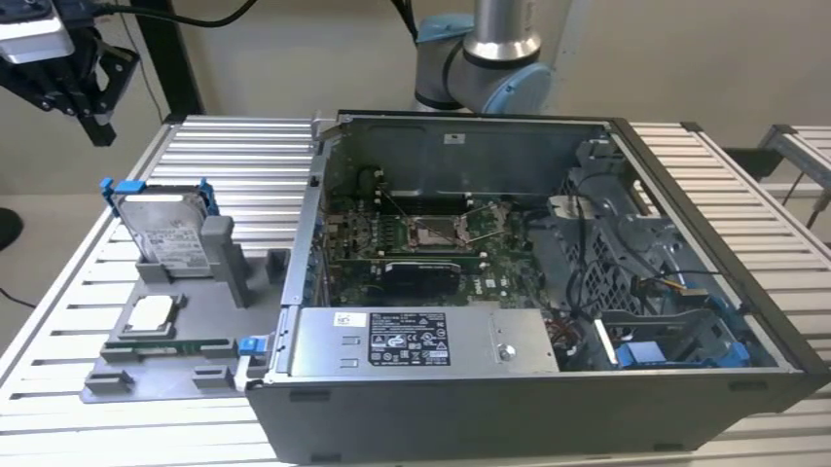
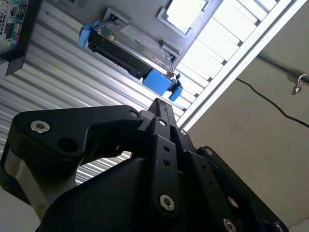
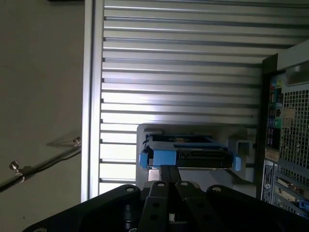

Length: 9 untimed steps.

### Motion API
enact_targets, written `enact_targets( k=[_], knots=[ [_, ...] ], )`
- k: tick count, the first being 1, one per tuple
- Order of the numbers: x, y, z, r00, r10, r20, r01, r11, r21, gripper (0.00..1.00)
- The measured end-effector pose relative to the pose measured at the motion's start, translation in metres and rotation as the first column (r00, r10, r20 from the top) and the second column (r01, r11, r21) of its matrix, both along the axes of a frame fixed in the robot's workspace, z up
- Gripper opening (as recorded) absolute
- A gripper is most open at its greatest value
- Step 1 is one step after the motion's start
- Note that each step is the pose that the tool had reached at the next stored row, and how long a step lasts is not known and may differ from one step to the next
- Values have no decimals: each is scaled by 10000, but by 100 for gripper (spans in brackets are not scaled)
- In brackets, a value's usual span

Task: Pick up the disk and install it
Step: 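Pick up the disk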

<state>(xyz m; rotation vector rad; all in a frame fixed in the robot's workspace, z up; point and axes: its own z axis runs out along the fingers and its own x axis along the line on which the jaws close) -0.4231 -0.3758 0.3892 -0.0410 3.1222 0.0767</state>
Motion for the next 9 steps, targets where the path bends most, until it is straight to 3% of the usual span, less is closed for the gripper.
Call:
enact_targets(
  k=[4,9],
  knots=[
    [-1,0,-1,9978,656,9,-656,9978,-3,0],
    [0,0,-1,9894,1454,8,-1454,9894,-6,0]
  ],
)
